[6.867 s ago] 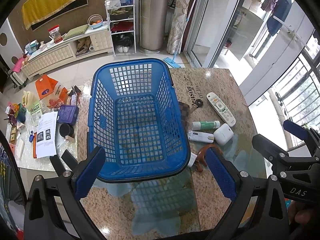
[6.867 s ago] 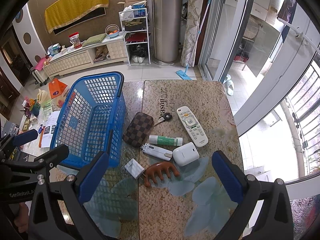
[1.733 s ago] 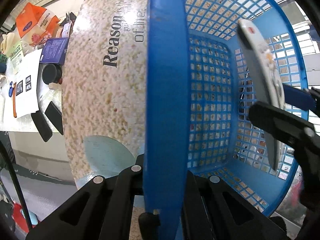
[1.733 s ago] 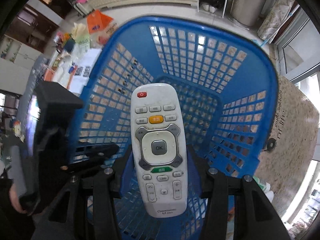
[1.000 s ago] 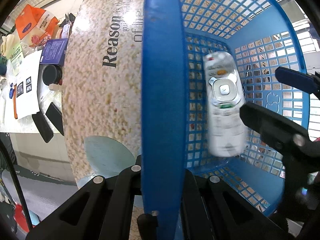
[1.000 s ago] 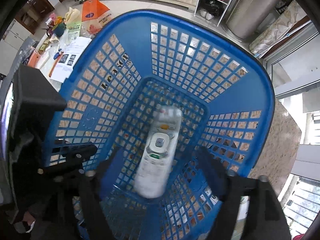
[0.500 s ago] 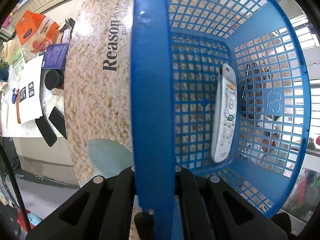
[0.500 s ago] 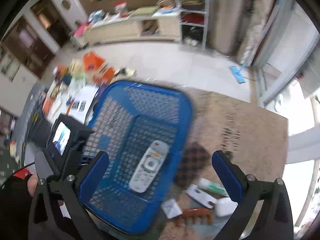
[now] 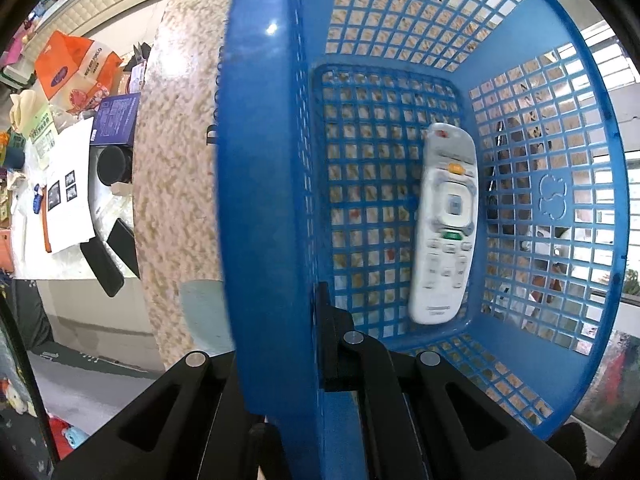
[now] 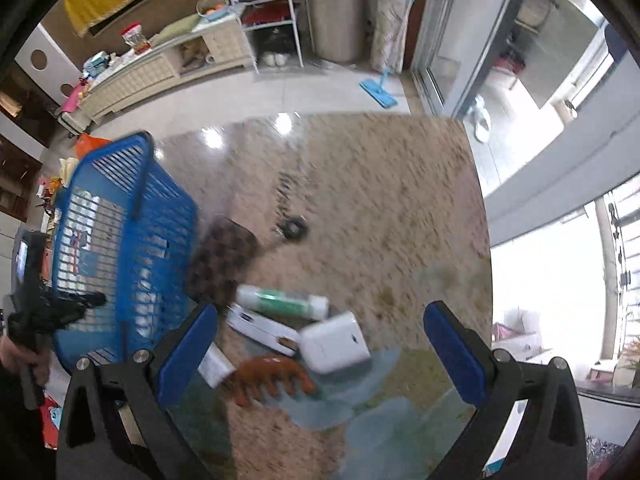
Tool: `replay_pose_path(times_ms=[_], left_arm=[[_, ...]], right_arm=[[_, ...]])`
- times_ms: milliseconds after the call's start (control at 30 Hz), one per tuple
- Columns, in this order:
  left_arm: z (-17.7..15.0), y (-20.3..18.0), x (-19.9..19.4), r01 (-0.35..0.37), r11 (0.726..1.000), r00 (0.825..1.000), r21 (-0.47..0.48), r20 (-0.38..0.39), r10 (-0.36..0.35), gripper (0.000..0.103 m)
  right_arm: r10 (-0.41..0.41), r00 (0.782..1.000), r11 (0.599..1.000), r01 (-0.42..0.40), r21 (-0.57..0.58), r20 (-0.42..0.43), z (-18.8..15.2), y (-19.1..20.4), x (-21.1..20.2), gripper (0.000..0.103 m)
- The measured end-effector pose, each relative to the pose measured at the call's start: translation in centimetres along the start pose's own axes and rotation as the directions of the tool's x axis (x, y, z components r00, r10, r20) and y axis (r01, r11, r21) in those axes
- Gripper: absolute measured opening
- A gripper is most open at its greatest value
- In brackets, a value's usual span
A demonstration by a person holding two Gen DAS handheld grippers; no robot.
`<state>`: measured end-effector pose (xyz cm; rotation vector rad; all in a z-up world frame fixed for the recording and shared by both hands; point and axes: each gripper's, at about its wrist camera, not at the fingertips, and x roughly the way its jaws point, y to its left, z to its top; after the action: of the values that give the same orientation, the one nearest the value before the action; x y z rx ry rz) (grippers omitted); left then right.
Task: Organize rigid objects
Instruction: 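Move the right gripper to the white square case and grasp it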
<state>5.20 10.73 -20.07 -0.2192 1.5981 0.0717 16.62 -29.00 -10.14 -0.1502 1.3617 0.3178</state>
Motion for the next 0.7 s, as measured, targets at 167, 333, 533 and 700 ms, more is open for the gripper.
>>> replay_pose_path(times_ms=[167,333,533,700], left_arm=[[0.0,-0.3,-0.1,0.003,1.000,1.000,-0.010,0.001,-0.003,0.003],[0.0,-0.1,-0.1,0.004,1.000,1.000,-0.016,-0.003,-0.004,0.003],[0.1,0.4,0.0,0.011,1.000,1.000,-0.028,-0.011,-0.011,0.002],[0.3,0.2,0.1,0.007,0.999,1.000,-0.033,-0.020,-0.008,0.002]], right_arm=[[-0.016,0.997,1.000,0.015,-0.009,-0.071,-0.8,-1.9,2.5,0.103],[-0.006,0.985,0.997,-0.008,-0.077,-0.170,-2.3,-1.8,6.4,0.103],[-0.086,0.975,0.981,0.047,-0.186,-0.207,-3.7,-0.8,9.6,0.103],[-0.095,0.968,0.975,0.043,-0.220,-0.232,-3.9,-0.2,11.4,0.103]])
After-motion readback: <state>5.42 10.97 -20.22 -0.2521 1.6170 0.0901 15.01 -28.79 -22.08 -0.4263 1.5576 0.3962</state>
